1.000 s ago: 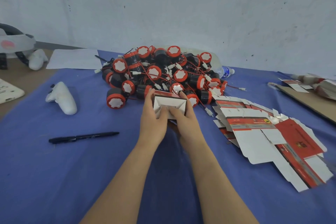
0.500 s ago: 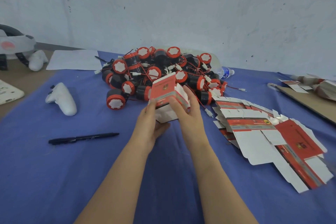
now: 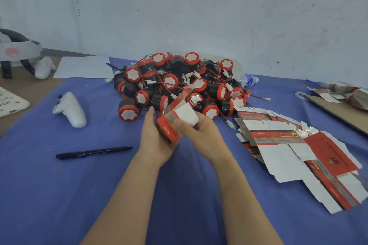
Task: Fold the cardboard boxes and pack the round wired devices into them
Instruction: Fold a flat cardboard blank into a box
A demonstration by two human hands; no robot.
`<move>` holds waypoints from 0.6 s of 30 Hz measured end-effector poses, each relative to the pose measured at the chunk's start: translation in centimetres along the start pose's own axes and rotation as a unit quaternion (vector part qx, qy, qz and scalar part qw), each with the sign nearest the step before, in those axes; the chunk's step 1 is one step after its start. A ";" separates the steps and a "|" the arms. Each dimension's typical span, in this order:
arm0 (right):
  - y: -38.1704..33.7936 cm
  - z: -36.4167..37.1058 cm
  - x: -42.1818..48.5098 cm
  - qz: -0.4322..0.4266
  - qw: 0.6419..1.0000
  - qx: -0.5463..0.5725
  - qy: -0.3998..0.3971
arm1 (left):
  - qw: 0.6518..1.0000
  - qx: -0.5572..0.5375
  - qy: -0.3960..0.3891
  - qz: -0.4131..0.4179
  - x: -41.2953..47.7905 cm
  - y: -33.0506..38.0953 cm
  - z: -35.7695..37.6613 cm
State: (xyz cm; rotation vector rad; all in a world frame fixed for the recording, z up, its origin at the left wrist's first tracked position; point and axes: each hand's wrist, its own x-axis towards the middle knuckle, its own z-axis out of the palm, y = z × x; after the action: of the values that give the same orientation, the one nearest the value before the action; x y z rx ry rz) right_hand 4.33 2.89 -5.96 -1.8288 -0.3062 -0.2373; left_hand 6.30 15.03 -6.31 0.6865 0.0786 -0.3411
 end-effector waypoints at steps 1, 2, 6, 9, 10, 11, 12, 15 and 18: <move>0.1 0.2 0.1 -0.008 0.997 -0.048 0.057 | 0.999 0.023 -0.008 0.024 0.1 -0.2 0.5; 0.2 0.3 0.1 -0.011 0.992 -0.084 0.094 | 0.997 0.051 -0.015 0.047 0.2 -0.5 0.8; 0.1 0.6 -0.1 -0.019 0.989 -0.131 0.070 | 0.987 0.146 -0.011 0.068 0.7 -1.6 0.7; 0.4 1.4 -0.3 -0.027 0.974 -0.224 0.014 | 0.984 0.155 0.057 0.071 0.9 -1.4 0.1; 0.5 1.4 -0.3 -0.025 0.969 -0.248 0.009 | 0.978 0.178 0.079 0.070 0.9 -1.4 0.0; 0.5 1.4 -0.3 -0.017 0.966 -0.257 0.008 | 0.971 0.210 0.092 0.074 1.0 -1.4 -0.1; 0.4 1.2 -0.2 -0.006 0.967 -0.256 0.007 | 0.962 0.243 0.095 0.085 1.0 -1.6 -0.2; 0.4 0.5 0.0 0.014 0.969 -0.247 -0.015 | 0.936 0.313 0.082 0.137 0.7 -2.0 0.1; 0.7 0.4 -0.1 0.017 0.976 -0.216 -0.035 | 0.934 0.307 0.098 0.156 0.7 -1.9 0.3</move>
State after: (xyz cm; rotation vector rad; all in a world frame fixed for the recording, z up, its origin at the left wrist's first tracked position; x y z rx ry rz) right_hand 4.42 3.06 -6.70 -2.2739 -0.2886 -0.2280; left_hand 6.26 13.27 -7.40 1.3356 0.0505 0.0219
